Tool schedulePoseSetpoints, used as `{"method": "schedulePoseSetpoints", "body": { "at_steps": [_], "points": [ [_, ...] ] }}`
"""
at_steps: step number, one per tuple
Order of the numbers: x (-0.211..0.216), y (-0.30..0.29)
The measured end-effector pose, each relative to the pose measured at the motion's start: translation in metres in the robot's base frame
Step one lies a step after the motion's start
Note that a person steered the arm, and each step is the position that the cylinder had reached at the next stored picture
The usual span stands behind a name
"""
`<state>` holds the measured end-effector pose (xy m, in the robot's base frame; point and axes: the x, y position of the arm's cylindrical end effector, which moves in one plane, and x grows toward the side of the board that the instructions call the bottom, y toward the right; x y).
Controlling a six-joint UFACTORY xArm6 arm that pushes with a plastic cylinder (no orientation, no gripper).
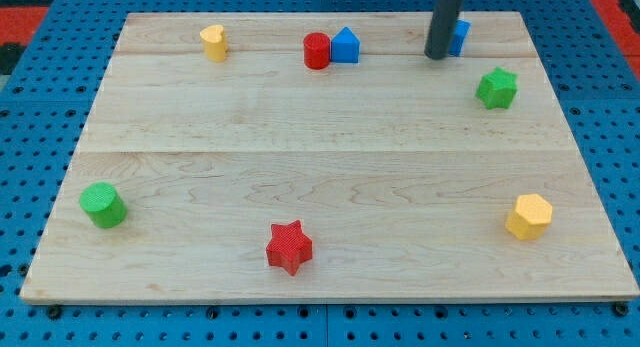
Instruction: Move the blue cube bottom right to the blue triangle
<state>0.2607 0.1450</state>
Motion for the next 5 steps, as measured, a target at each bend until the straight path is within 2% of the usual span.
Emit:
{"method": "schedulePoseSetpoints", "body": {
  "at_steps": [1,3,4,5],
  "points": [
    [-0.022,-0.016],
    [-0.068,0.042],
    [-0.035,0.061],
    [0.019,0.018]
  ]
}}
